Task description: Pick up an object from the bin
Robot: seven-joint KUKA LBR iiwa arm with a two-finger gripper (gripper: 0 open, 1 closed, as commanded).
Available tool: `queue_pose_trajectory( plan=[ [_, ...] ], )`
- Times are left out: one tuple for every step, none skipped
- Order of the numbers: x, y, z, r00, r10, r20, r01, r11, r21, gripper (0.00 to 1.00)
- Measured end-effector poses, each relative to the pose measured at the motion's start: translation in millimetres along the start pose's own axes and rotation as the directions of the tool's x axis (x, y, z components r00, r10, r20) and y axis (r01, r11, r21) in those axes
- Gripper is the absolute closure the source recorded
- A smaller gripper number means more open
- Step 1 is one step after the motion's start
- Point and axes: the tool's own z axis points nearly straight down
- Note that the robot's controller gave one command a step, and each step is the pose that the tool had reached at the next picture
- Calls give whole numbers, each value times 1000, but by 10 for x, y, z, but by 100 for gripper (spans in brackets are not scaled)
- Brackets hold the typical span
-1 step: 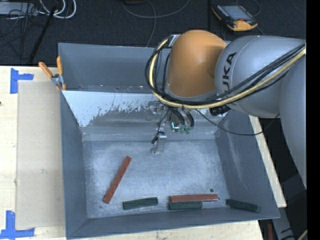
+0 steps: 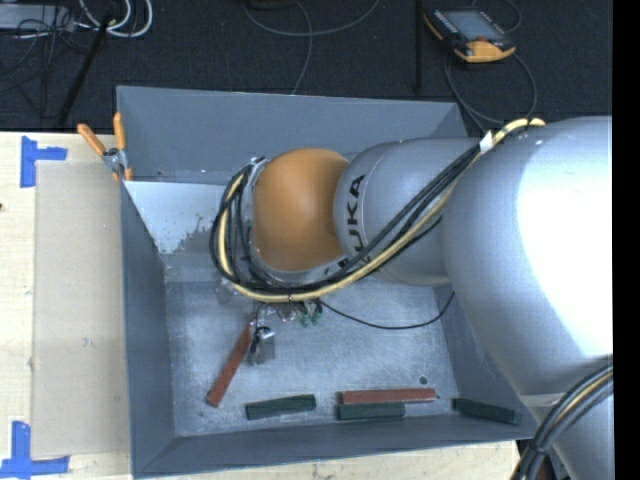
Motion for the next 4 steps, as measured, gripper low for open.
queue_pose_trajectory(
  plan=[
    [266,469,-336,982,-187,6,187,982,2,0],
    [339,539,-397,867,-498,4,498,867,5,0],
    [365,424,-14,723,-691,0,691,723,3,0],
    [366,423,-9,727,-687,3,687,727,4,0]
  ],
)
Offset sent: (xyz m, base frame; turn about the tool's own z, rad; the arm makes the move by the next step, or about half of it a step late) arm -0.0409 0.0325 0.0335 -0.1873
